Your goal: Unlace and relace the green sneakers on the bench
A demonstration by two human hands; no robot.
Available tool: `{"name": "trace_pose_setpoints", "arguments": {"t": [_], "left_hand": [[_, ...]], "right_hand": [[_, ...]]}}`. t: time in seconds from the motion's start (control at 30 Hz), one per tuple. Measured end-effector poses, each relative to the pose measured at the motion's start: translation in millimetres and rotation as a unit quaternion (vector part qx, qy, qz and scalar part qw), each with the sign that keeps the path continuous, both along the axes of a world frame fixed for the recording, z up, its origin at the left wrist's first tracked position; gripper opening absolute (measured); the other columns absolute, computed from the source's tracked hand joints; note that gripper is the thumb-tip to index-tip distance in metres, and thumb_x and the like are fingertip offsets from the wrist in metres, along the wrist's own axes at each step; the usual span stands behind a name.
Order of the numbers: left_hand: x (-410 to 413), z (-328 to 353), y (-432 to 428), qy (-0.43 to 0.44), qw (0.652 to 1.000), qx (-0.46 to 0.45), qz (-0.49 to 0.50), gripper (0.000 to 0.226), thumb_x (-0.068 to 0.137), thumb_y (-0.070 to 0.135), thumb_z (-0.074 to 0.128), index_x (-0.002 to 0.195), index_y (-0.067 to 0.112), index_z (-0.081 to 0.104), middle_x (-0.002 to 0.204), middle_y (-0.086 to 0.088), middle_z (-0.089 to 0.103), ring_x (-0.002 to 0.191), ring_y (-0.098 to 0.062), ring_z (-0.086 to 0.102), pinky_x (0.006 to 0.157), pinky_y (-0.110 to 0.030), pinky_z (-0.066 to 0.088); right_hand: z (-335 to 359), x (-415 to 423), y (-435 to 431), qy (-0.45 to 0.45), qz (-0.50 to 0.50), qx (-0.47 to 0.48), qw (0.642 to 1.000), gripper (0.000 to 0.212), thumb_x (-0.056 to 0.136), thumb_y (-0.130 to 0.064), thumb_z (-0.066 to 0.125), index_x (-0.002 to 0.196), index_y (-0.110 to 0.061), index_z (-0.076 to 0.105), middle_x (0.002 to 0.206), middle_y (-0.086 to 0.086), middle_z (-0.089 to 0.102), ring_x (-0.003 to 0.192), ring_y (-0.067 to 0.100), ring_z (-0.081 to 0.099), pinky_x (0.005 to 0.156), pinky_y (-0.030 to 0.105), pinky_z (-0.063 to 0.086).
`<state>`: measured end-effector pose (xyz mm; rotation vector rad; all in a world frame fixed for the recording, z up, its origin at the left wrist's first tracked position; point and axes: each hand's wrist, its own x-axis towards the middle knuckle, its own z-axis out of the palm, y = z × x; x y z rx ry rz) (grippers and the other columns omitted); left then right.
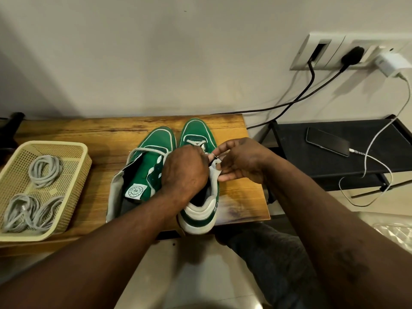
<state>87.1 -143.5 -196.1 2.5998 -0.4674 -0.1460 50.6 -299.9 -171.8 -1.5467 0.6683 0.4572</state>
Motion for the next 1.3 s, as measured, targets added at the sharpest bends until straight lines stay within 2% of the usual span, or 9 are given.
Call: {"name": "trace_pose_setpoints", "arguments": {"t": [0.13,0.23,0.47,0.63,0.73,0.87,1.03,1.2,1.3], "left_hand": [[6,-3,3,0.095,0.992,-0.076,0.031,0.029,0.103,0.040,0.063,0.091,0.020,0.080,0.086,-0.001,0.075,0.080,-0.021,0.067,0.072,-0.037,0.054],[9,-6,4,0.131,0.983,-0.123,0.045,0.031,0.100,0.047,0.067,0.085,0.022,0.079,0.079,0.004,0.074,0.072,-0.015,0.067,0.062,-0.031,0.048],[13,-6,7,0.142,0.982,-0.118,0.027,0.031,0.096,0.051,0.070,0.081,0.025,0.079,0.079,0.011,0.074,0.074,-0.005,0.065,0.057,-0.024,0.035],[16,-5,11,0.156,0.981,-0.118,0.017,0.032,0.096,0.053,0.069,0.085,0.025,0.081,0.079,0.011,0.074,0.074,-0.008,0.065,0.059,-0.024,0.036],[19,-1,10,0.179,0.977,-0.113,-0.005,0.037,0.097,0.055,0.067,0.081,0.024,0.080,0.076,0.006,0.075,0.075,-0.016,0.068,0.063,-0.030,0.047],[28,11,15,0.236,0.964,-0.110,-0.055,0.031,0.097,0.050,0.069,0.084,0.025,0.082,0.076,0.006,0.077,0.073,-0.015,0.071,0.071,-0.035,0.054],[28,15,16,0.260,0.958,-0.096,-0.071,0.016,0.099,0.037,0.071,0.094,0.027,0.081,0.090,0.009,0.079,0.088,-0.014,0.074,0.091,-0.039,0.059],[27,12,14,0.246,0.962,-0.101,-0.067,0.015,0.097,0.036,0.073,0.088,0.027,0.081,0.087,0.010,0.078,0.086,-0.014,0.073,0.088,-0.037,0.059],[25,9,10,0.229,0.967,-0.099,-0.054,0.017,0.096,0.034,0.074,0.081,0.028,0.079,0.083,0.010,0.076,0.082,-0.012,0.071,0.076,-0.030,0.053]], "right_hand": [[-1,1,-1,0.005,-0.002,0.004,1.000,0.028,0.092,0.015,0.065,0.112,-0.003,0.074,0.094,0.012,0.078,0.088,0.026,0.077,0.076,0.040,0.067],[-1,1,-3,-0.006,-0.002,0.024,1.000,0.022,0.096,0.004,0.067,0.116,-0.003,0.070,0.103,0.017,0.079,0.092,0.030,0.078,0.074,0.039,0.066],[-15,4,2,-0.014,0.020,-0.031,0.999,0.010,0.106,-0.012,0.060,0.114,-0.013,0.065,0.093,0.009,0.080,0.070,0.019,0.073,0.064,0.035,0.062],[-21,4,8,-0.021,0.055,-0.045,0.997,0.019,0.104,-0.032,0.065,0.115,-0.016,0.064,0.101,0.007,0.078,0.077,0.015,0.068,0.064,0.030,0.057],[-15,8,10,-0.078,0.105,-0.191,0.973,0.009,0.104,-0.024,0.061,0.104,-0.017,0.066,0.100,0.006,0.076,0.088,0.022,0.069,0.072,0.037,0.058],[1,12,6,-0.132,0.180,-0.413,0.883,0.015,0.100,-0.017,0.053,0.099,-0.016,0.068,0.101,0.005,0.071,0.096,0.027,0.063,0.080,0.039,0.051],[-5,12,-21,-0.080,0.064,-0.377,0.920,0.016,0.098,-0.010,0.051,0.094,-0.018,0.065,0.106,0.008,0.073,0.099,0.030,0.070,0.089,0.056,0.060],[-1,9,-21,-0.113,0.069,-0.188,0.973,0.006,0.103,-0.016,0.065,0.107,-0.014,0.069,0.100,0.011,0.077,0.077,0.021,0.073,0.068,0.036,0.064],[-6,10,-9,-0.148,0.107,-0.246,0.952,0.005,0.099,-0.021,0.073,0.099,-0.017,0.076,0.088,0.005,0.077,0.073,0.022,0.074,0.067,0.036,0.064]]}}
